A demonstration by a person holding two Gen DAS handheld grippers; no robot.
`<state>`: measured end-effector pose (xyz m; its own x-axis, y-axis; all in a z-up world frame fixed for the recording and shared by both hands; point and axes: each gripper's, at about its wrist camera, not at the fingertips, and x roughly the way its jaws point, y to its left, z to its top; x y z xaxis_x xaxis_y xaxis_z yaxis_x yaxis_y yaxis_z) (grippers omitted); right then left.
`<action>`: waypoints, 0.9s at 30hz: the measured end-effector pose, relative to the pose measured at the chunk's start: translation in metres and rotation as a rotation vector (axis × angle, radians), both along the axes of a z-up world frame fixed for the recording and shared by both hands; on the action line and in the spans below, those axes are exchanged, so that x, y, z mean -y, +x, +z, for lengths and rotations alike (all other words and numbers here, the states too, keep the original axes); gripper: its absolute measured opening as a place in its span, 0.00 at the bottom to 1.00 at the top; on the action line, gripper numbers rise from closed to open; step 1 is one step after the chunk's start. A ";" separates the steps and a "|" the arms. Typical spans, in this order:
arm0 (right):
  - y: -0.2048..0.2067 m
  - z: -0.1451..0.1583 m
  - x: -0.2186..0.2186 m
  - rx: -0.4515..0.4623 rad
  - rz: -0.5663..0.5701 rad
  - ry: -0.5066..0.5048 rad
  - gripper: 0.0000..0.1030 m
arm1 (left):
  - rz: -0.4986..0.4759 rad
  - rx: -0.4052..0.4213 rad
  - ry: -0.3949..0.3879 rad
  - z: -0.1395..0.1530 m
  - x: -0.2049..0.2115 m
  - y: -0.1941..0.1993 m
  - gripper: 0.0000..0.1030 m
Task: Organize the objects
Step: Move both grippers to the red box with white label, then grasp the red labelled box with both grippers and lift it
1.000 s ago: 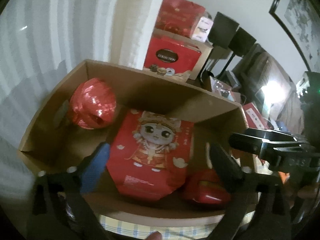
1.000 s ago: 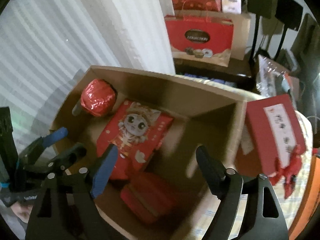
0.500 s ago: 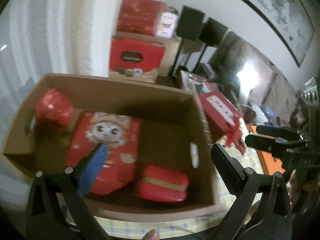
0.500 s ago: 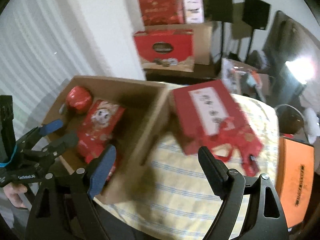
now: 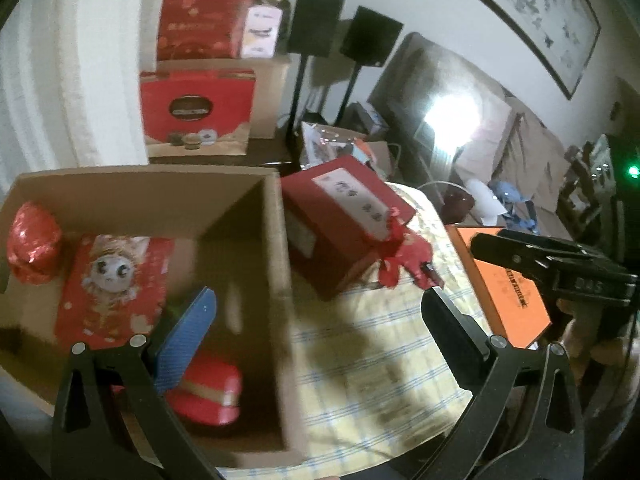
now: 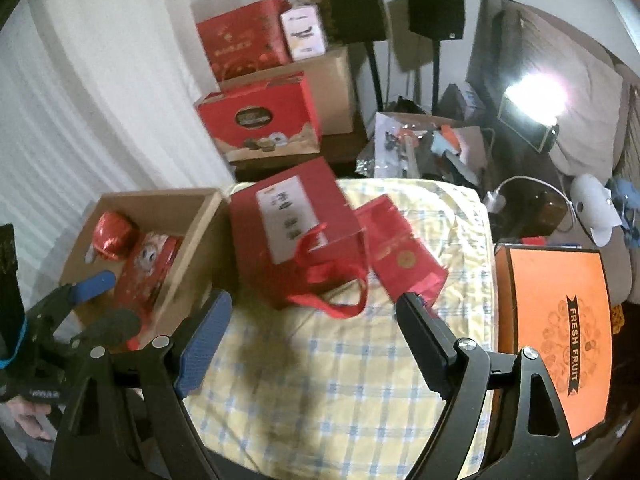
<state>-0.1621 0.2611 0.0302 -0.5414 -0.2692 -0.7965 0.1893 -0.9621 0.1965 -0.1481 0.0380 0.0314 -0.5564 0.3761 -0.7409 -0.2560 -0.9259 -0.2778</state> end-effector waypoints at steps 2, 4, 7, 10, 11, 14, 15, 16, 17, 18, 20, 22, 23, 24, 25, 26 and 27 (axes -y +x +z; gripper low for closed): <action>-0.007 -0.003 -0.010 -0.001 -0.019 -0.014 0.83 | -0.008 0.003 0.002 -0.001 -0.009 -0.003 1.00; -0.014 -0.006 -0.018 0.003 -0.034 -0.030 0.83 | -0.012 0.013 0.009 -0.003 -0.020 -0.008 0.99; -0.025 -0.011 -0.027 0.003 -0.039 -0.065 0.83 | -0.018 0.041 0.033 -0.008 -0.032 -0.019 0.95; -0.036 -0.016 -0.032 0.013 -0.046 -0.071 0.81 | -0.009 0.083 0.034 -0.013 -0.043 -0.034 0.86; -0.041 -0.018 -0.033 0.015 -0.048 -0.070 0.80 | -0.007 0.092 0.033 -0.015 -0.045 -0.039 0.85; -0.053 -0.022 -0.035 0.021 -0.056 -0.077 0.77 | 0.014 0.115 0.019 -0.021 -0.052 -0.054 0.78; -0.057 -0.024 -0.036 0.025 -0.058 -0.085 0.75 | 0.019 0.121 0.019 -0.023 -0.054 -0.057 0.76; -0.062 -0.026 -0.037 0.031 -0.061 -0.095 0.71 | 0.028 0.131 0.017 -0.025 -0.055 -0.062 0.74; -0.067 -0.029 -0.038 0.039 -0.063 -0.106 0.69 | 0.035 0.139 0.014 -0.027 -0.056 -0.066 0.73; -0.072 -0.032 -0.039 0.049 -0.064 -0.118 0.69 | 0.039 0.146 0.014 -0.029 -0.057 -0.068 0.70; -0.081 -0.037 -0.039 0.064 -0.068 -0.138 0.66 | 0.050 0.160 0.004 -0.035 -0.058 -0.074 0.69; -0.088 -0.042 -0.037 0.077 -0.064 -0.149 0.65 | 0.068 0.171 -0.005 -0.042 -0.056 -0.079 0.69; -0.091 -0.044 -0.036 0.080 -0.059 -0.152 0.65 | 0.072 0.179 0.000 -0.045 -0.055 -0.080 0.68; -0.095 -0.046 -0.034 0.080 -0.055 -0.153 0.65 | 0.071 0.190 0.012 -0.048 -0.054 -0.082 0.68; -0.097 -0.047 -0.032 0.079 -0.051 -0.154 0.65 | 0.074 0.196 0.019 -0.050 -0.054 -0.083 0.67; -0.099 -0.049 -0.030 0.080 -0.046 -0.156 0.65 | 0.077 0.191 0.017 -0.050 -0.054 -0.084 0.67; -0.102 -0.051 -0.028 0.082 -0.041 -0.160 0.65 | 0.077 0.192 0.019 -0.051 -0.056 -0.085 0.67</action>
<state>-0.2638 0.2896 -0.0206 -0.4893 -0.3752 -0.7873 0.1270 -0.9238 0.3613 -0.2332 0.0939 -0.0193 -0.4335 0.3532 -0.8290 -0.1257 -0.9347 -0.3325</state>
